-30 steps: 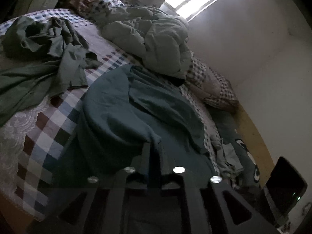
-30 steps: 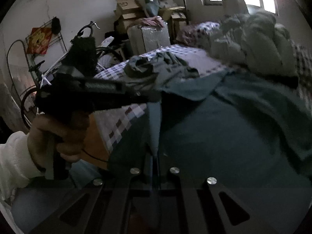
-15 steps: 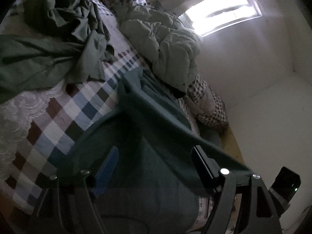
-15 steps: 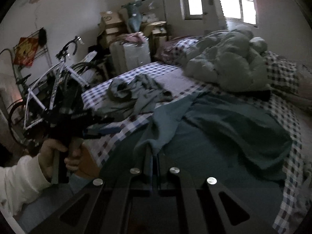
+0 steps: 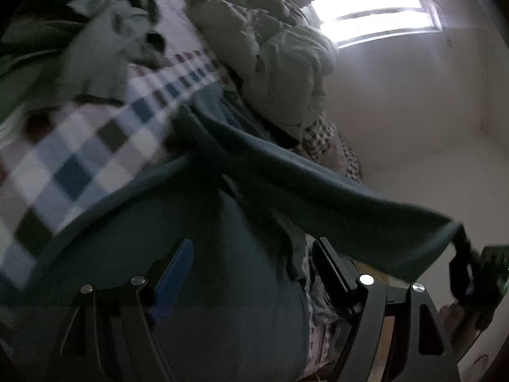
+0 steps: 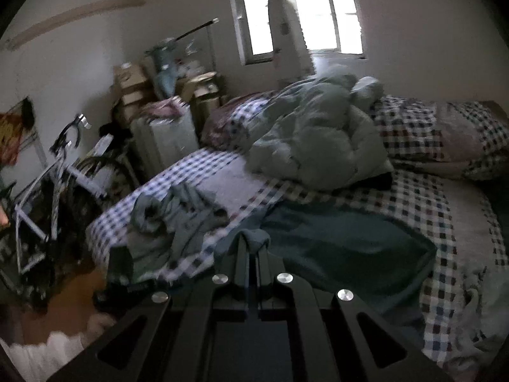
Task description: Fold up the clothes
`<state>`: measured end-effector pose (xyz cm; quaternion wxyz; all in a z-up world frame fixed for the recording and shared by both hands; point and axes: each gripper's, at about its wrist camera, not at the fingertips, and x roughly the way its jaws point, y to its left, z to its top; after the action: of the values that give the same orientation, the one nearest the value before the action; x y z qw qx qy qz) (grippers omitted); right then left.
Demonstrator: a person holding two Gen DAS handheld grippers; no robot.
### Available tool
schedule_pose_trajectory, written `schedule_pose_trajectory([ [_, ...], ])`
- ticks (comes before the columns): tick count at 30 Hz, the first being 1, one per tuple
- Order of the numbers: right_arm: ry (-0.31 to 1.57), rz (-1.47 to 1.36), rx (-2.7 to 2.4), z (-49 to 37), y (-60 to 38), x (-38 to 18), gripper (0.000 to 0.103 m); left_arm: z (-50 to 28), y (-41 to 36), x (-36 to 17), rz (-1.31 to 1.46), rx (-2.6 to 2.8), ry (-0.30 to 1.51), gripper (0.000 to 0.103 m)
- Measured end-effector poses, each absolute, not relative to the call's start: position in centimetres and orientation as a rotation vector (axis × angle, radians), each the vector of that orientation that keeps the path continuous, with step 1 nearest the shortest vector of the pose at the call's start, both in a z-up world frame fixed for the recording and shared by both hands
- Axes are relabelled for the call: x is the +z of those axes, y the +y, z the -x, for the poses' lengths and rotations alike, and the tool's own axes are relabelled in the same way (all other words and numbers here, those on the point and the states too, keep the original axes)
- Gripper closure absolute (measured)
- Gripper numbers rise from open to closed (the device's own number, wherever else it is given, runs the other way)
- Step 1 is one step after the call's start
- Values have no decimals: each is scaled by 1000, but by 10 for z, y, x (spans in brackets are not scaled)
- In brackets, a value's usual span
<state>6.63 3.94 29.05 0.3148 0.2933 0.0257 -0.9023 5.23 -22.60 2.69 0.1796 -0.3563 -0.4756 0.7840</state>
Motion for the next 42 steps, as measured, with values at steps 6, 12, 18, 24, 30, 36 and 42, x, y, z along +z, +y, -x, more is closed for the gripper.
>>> schedule_pose_trajectory([
  [6, 44, -762, -2426, -31, 29, 319, 103, -20, -215, 30, 959, 2218, -1314, 22],
  [12, 71, -717, -2489, 4, 23, 348, 103, 12, -221, 16, 935, 2177, -1372, 22],
  [18, 87, -691, -2550, 32, 30, 364, 103, 34, -229, -6, 899, 2074, -1510, 22],
  [24, 85, -668, -2624, 61, 50, 374, 103, 45, -249, -19, 772, 1966, -1690, 22],
  [30, 34, -646, -2655, 87, 63, 385, 103, 49, -263, -20, 682, 1868, -1797, 22],
  [36, 64, -587, -2621, 92, 41, 401, 103, 60, -237, 0, 779, 1896, -1616, 22],
  [42, 134, -527, -2578, 83, 11, 423, 103, 72, -226, -10, 857, 1899, -1647, 22],
])
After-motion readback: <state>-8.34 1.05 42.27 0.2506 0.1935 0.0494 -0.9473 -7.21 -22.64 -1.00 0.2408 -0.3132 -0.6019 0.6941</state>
